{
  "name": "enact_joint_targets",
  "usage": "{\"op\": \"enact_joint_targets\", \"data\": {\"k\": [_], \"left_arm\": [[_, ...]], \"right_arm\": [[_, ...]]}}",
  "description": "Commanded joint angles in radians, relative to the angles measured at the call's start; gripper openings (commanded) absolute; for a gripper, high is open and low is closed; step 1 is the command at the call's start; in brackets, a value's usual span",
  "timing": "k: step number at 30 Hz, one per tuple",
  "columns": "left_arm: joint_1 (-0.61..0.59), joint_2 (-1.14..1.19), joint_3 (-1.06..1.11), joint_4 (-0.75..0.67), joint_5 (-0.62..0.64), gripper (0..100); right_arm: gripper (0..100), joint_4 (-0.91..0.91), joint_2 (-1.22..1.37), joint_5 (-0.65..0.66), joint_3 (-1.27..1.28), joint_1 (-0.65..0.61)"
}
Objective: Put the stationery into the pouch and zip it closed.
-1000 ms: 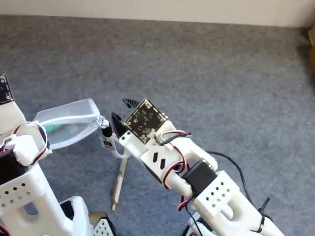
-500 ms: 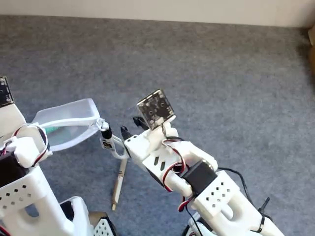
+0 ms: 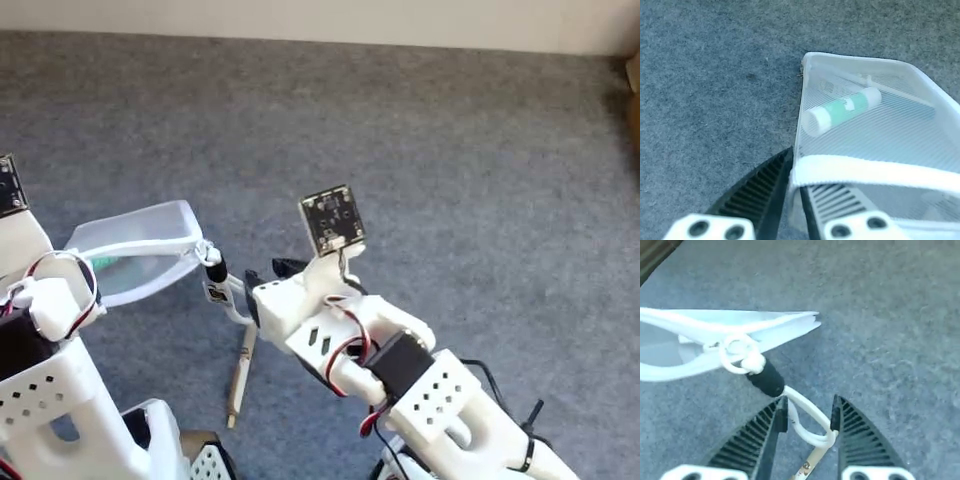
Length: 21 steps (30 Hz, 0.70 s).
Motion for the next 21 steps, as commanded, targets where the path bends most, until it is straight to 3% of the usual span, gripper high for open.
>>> {"op": "enact_joint_targets", "data": {"k": [1,10,14,21], "left_arm": [[-0.015,0.008,-0.012,-0.021,-0.002,1],[-0.015,0.008,-0.008,-0.025,-0.002,1],[-0.015,0.008,-0.007,-0.026,0.0,1],[-0.015,0.008,-0.007,-0.025,0.0,1]], "right_arm": [[13.4,-0.004,-0.027,-0.014,-0.01,-0.035],[13.4,-0.004,-0.007,-0.044,-0.012,-0.035],[13.4,-0.004,0.154,-0.16,-0.018,-0.035],[13.4,0.001,0.447,-0.233,-0.15,-0.028]]}}
